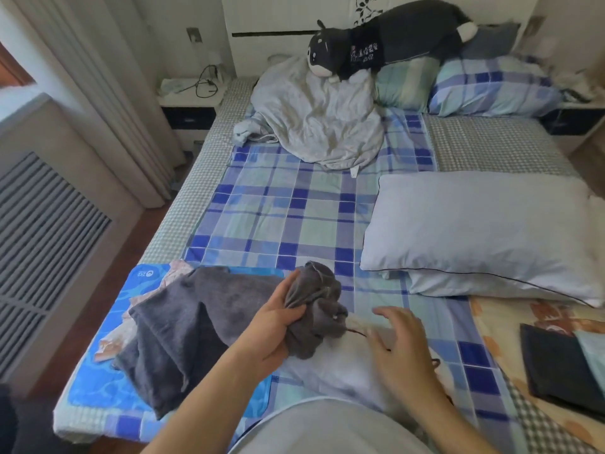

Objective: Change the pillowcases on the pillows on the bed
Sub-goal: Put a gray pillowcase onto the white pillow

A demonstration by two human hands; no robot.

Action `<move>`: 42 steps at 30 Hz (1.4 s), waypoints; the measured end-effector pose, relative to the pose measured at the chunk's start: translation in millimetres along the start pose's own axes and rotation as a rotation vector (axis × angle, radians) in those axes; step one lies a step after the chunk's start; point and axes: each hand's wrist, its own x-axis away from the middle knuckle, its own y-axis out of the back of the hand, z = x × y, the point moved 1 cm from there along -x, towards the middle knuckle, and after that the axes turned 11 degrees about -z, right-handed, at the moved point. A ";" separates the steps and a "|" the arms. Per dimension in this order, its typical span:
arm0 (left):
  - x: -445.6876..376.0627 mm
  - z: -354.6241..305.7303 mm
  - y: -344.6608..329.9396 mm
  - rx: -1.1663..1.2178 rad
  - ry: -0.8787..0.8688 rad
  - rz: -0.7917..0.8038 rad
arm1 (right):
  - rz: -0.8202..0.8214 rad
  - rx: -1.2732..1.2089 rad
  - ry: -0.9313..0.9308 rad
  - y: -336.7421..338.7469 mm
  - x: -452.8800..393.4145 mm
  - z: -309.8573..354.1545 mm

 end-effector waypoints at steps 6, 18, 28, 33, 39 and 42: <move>-3.1 6.2 5.6 0.061 -0.031 -0.079 | 0.175 -0.026 0.212 -25.9 -9.7 48.5; 2.4 -11.5 -5.0 -0.331 0.000 0.024 | 0.361 -0.060 0.349 -34.1 -51.4 49.8; 11.8 -17.7 -8.4 -1.312 -0.507 -0.264 | 0.491 -0.249 -0.064 -51.6 -87.3 83.2; 10.6 -4.5 -0.1 0.048 -0.017 -0.210 | 0.557 -0.217 -0.098 -64.2 -89.0 95.5; 3.1 -2.9 8.2 0.219 0.066 -0.166 | 0.098 -0.325 0.058 -50.5 -59.6 83.3; -1.8 -4.7 4.7 0.234 0.051 -0.192 | 0.203 -0.322 0.213 -39.7 -35.7 79.0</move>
